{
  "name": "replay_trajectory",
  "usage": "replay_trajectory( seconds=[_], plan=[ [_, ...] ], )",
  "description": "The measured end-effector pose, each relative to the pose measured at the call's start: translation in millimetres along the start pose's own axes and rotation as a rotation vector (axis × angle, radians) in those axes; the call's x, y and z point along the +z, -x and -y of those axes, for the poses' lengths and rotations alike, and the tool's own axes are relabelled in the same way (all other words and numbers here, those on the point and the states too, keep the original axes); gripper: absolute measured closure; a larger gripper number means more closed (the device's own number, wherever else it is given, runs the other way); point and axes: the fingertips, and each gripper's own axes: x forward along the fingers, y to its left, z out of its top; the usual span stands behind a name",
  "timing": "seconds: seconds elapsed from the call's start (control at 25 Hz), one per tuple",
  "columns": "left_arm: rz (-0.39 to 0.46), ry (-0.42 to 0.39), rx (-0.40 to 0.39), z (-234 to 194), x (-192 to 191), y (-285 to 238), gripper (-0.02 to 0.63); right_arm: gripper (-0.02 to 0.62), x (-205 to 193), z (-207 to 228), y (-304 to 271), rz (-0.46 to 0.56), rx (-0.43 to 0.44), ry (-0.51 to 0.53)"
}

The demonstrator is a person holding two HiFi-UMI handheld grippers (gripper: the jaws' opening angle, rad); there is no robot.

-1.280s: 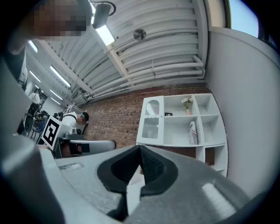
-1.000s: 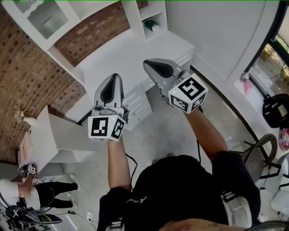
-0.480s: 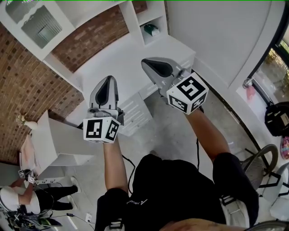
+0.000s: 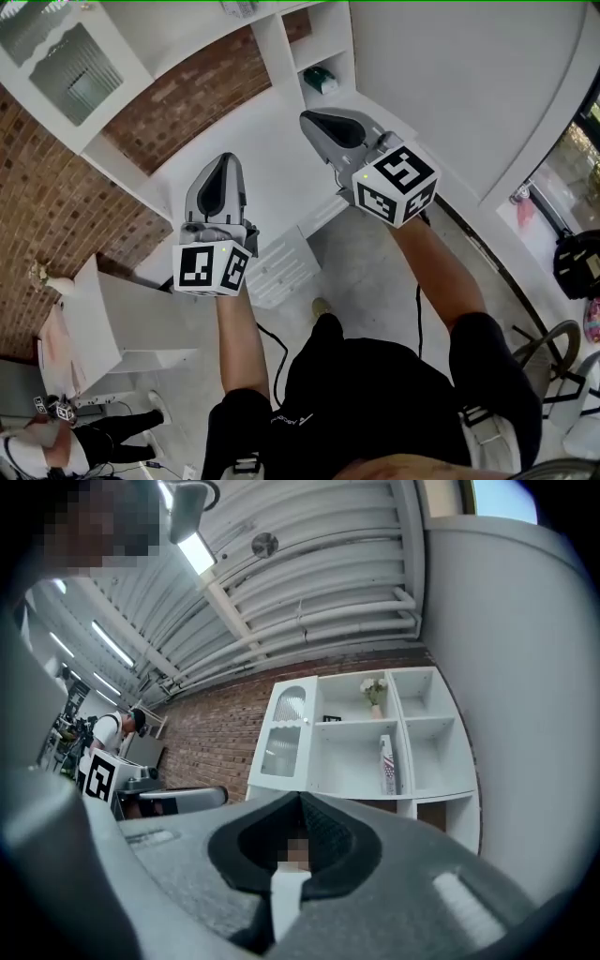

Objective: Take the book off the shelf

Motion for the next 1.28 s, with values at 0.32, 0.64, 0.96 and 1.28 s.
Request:
replay_trajectory(
  seconds=[0.32, 0.64, 0.96, 1.28],
  plan=[
    [0.029, 0.002, -0.035, -97.4, -29.7, -85.0, 0.609, 0.594, -10.4, 71.3, -140.6, -0.004, -0.039, 0.008],
    [0.021, 0.014, -0.081, -173.5, -61.1, -162.6, 0.609, 0.594, -22.5, 151.5, -246.2, -0.026, -0.113, 0.003],
    [0.027, 0.039, -0.096, -202.0, -85.2, -234.7, 0.609, 0.592, -24.5, 228.6, -313.8, -0.054, -0.156, -0.014],
    [0.028, 0.036, -0.01, -213.0, -101.5, -294.4, 0.609, 0.523, -21.0, 291.1, -367.3, -0.064, -0.125, -0.002]
  ],
)
